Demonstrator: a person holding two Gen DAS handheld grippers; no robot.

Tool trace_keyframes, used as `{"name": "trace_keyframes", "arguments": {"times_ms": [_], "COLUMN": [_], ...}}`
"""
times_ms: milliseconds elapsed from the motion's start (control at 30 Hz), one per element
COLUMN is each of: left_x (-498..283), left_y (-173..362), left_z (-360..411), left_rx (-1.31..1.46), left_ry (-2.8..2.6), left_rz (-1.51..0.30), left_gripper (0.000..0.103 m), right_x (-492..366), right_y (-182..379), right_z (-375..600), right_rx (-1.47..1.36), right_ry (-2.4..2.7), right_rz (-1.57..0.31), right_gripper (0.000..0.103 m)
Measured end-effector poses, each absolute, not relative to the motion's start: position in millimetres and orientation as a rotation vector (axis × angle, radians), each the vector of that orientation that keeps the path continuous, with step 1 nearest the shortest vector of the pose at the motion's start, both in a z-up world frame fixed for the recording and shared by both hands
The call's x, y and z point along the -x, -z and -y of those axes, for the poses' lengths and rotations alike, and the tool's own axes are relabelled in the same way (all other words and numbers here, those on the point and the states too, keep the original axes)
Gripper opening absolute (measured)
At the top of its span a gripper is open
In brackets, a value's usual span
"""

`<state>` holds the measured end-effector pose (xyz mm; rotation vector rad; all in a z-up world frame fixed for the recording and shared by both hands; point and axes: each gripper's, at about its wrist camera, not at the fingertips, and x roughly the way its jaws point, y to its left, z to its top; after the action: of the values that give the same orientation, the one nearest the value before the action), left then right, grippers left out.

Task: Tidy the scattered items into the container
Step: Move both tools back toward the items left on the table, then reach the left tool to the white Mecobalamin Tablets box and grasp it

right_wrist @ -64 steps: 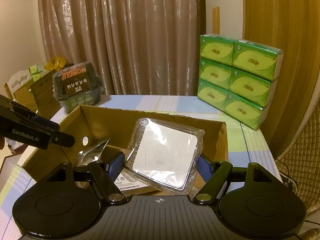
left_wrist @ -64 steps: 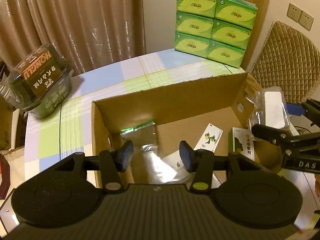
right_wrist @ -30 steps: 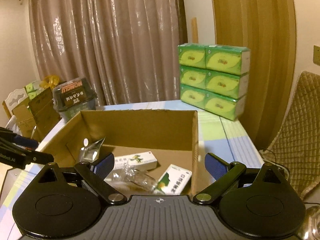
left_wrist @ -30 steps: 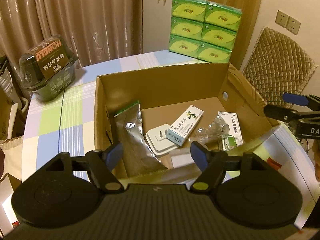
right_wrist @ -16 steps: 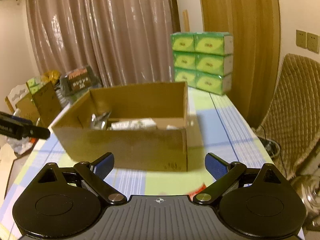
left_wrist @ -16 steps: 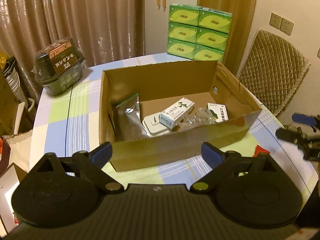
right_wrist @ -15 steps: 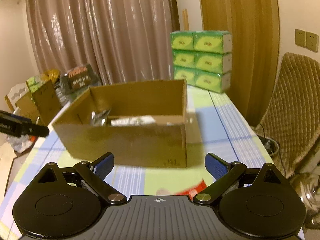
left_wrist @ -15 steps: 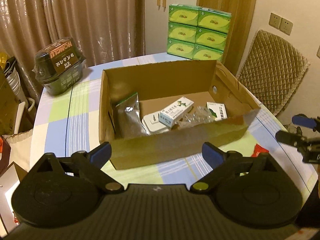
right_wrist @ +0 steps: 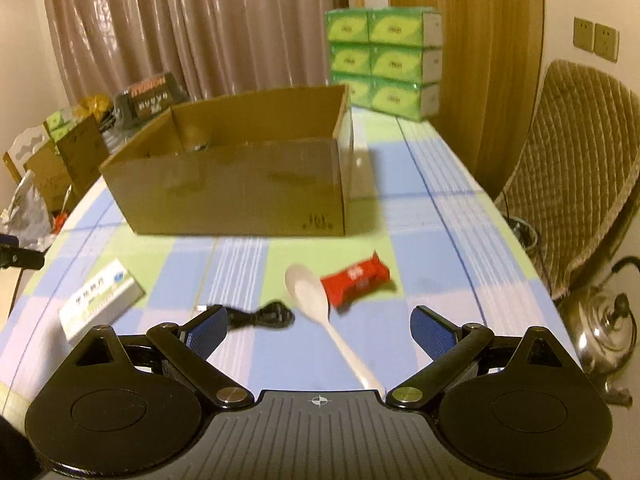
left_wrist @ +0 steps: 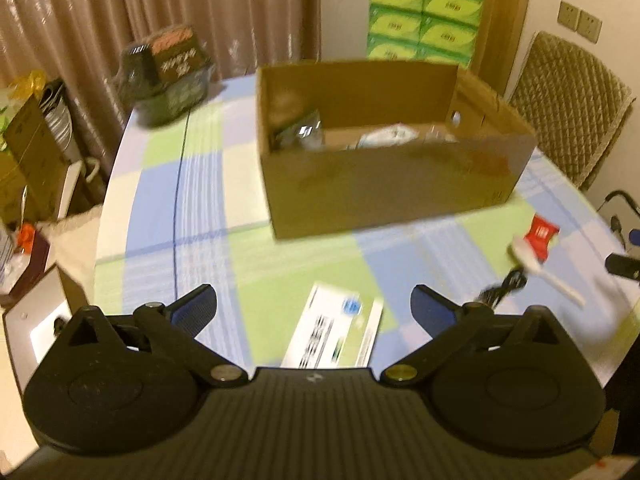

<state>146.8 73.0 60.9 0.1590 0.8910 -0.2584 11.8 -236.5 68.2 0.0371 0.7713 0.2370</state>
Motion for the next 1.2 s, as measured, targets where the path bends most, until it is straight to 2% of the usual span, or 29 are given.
{"name": "trace_keyframes", "arguments": {"times_ms": [467, 1200], "left_x": [-103.1, -109.5], "left_y": [-5.4, 7.8], "left_z": [-77.1, -75.9], "left_rx": [-0.109, -0.162], "left_ry": [0.280, 0.273], "left_rz": [-0.985, -0.986], "left_gripper": [0.101, 0.101], "right_x": [-1.1, -10.5], "right_y": [-46.9, -33.0], "right_z": [242.2, 240.1], "right_rx": [-0.004, -0.003], "right_ry": [-0.239, -0.242], "right_rz": [-0.832, -0.877], "right_gripper": [0.096, 0.096]}}
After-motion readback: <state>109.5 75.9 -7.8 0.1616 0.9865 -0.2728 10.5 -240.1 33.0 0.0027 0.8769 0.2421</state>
